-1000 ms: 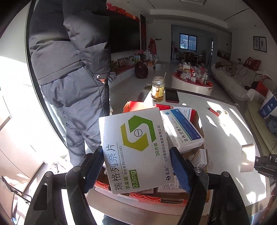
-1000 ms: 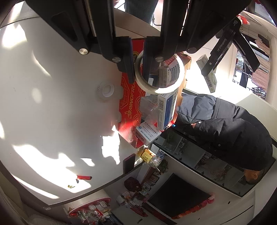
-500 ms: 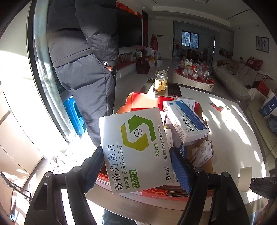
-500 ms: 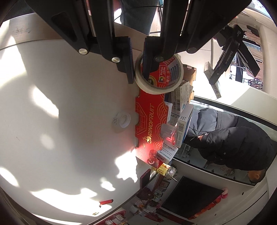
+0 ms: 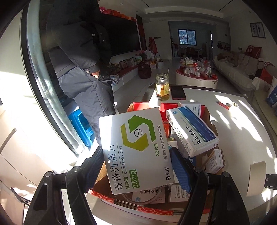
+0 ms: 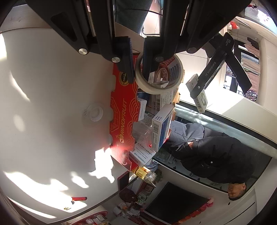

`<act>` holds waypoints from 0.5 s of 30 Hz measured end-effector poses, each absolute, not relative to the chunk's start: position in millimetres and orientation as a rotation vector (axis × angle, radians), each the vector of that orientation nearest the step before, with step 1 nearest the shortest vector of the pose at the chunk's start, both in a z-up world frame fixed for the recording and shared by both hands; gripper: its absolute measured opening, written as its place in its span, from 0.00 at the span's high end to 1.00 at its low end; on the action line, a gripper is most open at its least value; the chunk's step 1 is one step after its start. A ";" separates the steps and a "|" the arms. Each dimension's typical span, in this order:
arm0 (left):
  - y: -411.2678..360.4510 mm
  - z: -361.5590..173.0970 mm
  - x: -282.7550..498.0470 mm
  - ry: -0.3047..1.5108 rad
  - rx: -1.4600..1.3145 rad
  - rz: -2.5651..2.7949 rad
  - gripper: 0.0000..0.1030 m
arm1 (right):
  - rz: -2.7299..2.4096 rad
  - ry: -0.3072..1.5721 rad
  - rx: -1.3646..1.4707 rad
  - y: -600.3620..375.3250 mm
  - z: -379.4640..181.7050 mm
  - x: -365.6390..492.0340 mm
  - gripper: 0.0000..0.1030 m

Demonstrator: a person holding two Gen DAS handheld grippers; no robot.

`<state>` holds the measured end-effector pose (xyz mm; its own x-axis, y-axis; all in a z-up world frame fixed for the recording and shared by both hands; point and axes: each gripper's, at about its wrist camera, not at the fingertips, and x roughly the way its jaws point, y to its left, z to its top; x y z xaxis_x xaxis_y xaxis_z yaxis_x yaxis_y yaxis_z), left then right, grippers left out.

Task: Organize objects
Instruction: 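Lower the tape roll and repaglinide box into the red tray with both grippers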

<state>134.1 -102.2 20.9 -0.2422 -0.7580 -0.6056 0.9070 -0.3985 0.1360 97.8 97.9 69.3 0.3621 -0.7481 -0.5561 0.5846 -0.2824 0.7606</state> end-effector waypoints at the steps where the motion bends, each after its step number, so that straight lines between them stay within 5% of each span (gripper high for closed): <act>1: -106.5 21.1 131.6 0.287 0.727 -1.854 0.22 | -1.294 -0.159 1.321 92.4 71.8 100.2 0.90; 15: -182.8 -7.7 102.3 0.620 0.885 -1.906 0.22 | -1.258 -0.064 1.308 31.8 76.9 129.2 0.90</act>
